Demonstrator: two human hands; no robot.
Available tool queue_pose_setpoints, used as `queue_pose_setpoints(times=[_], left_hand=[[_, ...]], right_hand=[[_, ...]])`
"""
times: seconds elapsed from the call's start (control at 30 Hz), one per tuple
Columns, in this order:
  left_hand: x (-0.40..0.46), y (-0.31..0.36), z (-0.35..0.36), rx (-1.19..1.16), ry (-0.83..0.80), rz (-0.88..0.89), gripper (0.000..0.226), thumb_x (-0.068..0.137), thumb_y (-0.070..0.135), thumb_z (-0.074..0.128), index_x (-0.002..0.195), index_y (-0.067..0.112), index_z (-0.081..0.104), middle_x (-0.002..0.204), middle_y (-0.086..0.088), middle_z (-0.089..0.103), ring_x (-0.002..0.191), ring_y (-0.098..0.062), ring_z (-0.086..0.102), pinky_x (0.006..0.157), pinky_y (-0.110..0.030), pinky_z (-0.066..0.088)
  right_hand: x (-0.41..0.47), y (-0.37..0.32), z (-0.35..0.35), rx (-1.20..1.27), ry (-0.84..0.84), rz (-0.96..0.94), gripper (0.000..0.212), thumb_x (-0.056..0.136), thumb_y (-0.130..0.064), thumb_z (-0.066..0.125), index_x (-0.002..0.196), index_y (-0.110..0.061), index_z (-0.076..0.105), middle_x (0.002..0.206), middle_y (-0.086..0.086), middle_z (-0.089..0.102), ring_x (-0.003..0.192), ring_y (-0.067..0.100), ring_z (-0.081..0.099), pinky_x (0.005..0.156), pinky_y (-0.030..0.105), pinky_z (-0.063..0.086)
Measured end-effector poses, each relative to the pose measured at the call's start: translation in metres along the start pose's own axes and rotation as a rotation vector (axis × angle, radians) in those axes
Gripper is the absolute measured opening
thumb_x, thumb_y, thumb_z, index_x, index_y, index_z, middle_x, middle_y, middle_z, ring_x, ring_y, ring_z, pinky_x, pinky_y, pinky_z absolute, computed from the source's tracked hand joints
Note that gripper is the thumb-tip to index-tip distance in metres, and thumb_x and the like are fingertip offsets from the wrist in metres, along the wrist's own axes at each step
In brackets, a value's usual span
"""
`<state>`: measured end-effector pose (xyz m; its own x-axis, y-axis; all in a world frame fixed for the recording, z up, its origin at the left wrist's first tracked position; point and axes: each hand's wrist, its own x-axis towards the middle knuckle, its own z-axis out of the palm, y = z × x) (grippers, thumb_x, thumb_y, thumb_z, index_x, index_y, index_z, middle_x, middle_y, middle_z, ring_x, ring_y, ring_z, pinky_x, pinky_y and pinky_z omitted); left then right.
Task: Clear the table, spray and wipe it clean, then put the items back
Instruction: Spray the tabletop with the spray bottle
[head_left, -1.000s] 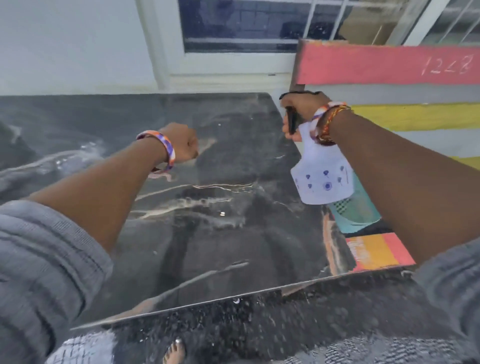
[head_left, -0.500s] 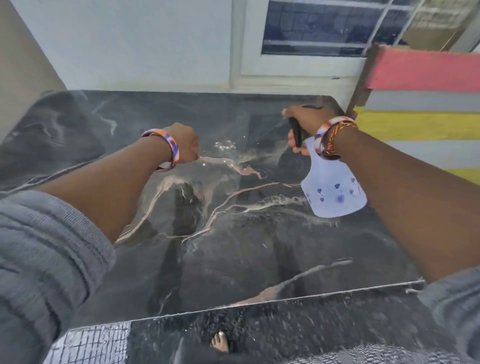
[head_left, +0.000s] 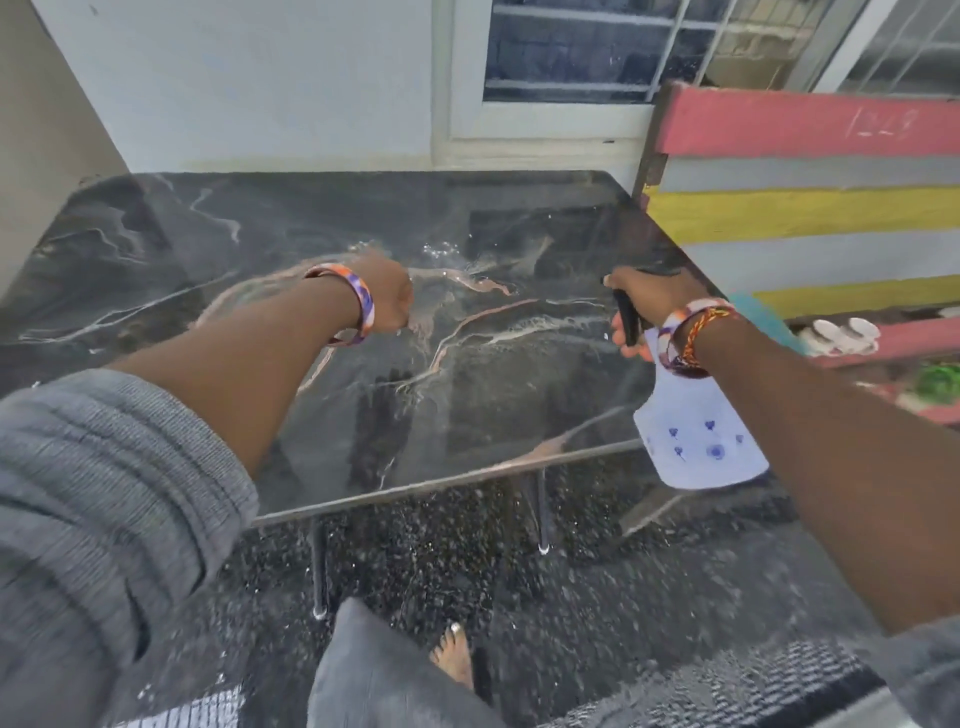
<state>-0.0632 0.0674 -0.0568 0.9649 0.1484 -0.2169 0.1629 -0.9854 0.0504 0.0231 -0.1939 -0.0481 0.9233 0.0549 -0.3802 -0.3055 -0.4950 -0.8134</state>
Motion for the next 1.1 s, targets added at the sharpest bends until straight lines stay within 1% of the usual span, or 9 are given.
queue_pose_setpoints(times=[0.1,0.17,0.33,0.53,0.67,0.77,0.87,0.97,1.1], left_hand=[[-0.033,0.005,0.008,0.054,0.0,0.062,0.031,0.091,0.017,0.047,0.107,-0.002,0.066,0.113,-0.02,0.066,0.105,-0.035,0.06,0.088,-0.034,0.046],[-0.052,0.003,0.01,0.052,-0.015,0.051,0.034,0.093,0.017,0.044,0.114,-0.002,0.063,0.12,-0.019,0.064,0.111,-0.034,0.057,0.091,-0.033,0.043],[-0.091,-0.039,0.004,0.079,-0.012,-0.005,0.031,0.09,0.017,0.051,0.112,0.001,0.065,0.118,-0.018,0.065,0.11,-0.034,0.059,0.093,-0.034,0.046],[-0.122,-0.109,-0.003,0.019,0.005,-0.198,0.031,0.09,0.017,0.051,0.111,0.001,0.066,0.117,-0.019,0.066,0.109,-0.035,0.06,0.093,-0.035,0.048],[-0.122,-0.165,-0.007,-0.001,-0.005,-0.343,0.027,0.089,0.016,0.054,0.108,0.003,0.067,0.114,-0.016,0.067,0.107,-0.031,0.062,0.085,-0.029,0.048],[-0.115,-0.202,-0.006,-0.028,-0.038,-0.377,0.026,0.087,0.018,0.057,0.107,0.006,0.068,0.11,-0.013,0.068,0.104,-0.03,0.063,0.084,-0.029,0.049],[-0.1,-0.228,-0.007,-0.018,-0.048,-0.372,0.025,0.087,0.018,0.057,0.107,0.006,0.067,0.11,-0.014,0.067,0.104,-0.03,0.063,0.081,-0.027,0.047],[-0.078,-0.248,-0.013,0.017,-0.03,-0.354,0.025,0.089,0.018,0.053,0.107,0.006,0.066,0.111,-0.014,0.066,0.106,-0.03,0.061,0.083,-0.028,0.047],[-0.047,-0.252,-0.025,0.055,-0.024,-0.259,0.025,0.089,0.018,0.052,0.107,0.006,0.066,0.113,-0.014,0.066,0.107,-0.031,0.061,0.088,-0.031,0.048]], right_hand=[[-0.045,0.033,0.013,-0.006,0.088,-0.031,0.025,0.075,-0.033,0.063,0.064,-0.011,0.059,0.053,0.007,0.055,0.04,0.019,0.045,0.042,0.019,0.04],[-0.069,0.049,0.027,-0.034,0.067,-0.005,0.025,0.075,-0.033,0.065,0.066,-0.011,0.06,0.052,0.007,0.055,0.038,0.018,0.044,0.042,0.019,0.039],[-0.117,0.04,0.077,-0.014,-0.309,0.19,0.027,0.083,-0.031,0.064,0.079,-0.005,0.055,0.064,0.014,0.055,0.052,0.025,0.051,0.05,0.029,0.045],[-0.133,-0.001,0.156,-0.086,-0.369,-0.038,0.028,0.08,-0.035,0.065,0.07,-0.01,0.056,0.053,0.008,0.052,0.04,0.019,0.045,0.046,0.021,0.036],[-0.111,-0.051,0.188,-0.109,-0.419,-0.032,0.03,0.087,-0.032,0.057,0.067,-0.01,0.05,0.056,0.009,0.049,0.047,0.02,0.045,0.049,0.024,0.042],[-0.085,-0.089,0.204,-0.027,-0.379,-0.028,0.029,0.088,-0.032,0.054,0.067,-0.013,0.049,0.059,0.009,0.049,0.052,0.022,0.048,0.052,0.026,0.046],[-0.055,-0.117,0.224,0.058,-0.215,-0.12,0.021,0.08,-0.03,0.059,0.066,-0.015,0.054,0.061,0.009,0.051,0.048,0.021,0.048,0.051,0.023,0.047],[-0.032,-0.133,0.237,0.122,-0.087,-0.142,0.019,0.072,-0.034,0.06,0.074,-0.014,0.059,0.068,0.006,0.055,0.047,0.018,0.046,0.051,0.022,0.044],[-0.011,-0.138,0.227,0.047,-0.162,-0.024,0.02,0.085,-0.032,0.056,0.078,-0.013,0.054,0.066,0.007,0.051,0.055,0.019,0.047,0.059,0.026,0.045]])
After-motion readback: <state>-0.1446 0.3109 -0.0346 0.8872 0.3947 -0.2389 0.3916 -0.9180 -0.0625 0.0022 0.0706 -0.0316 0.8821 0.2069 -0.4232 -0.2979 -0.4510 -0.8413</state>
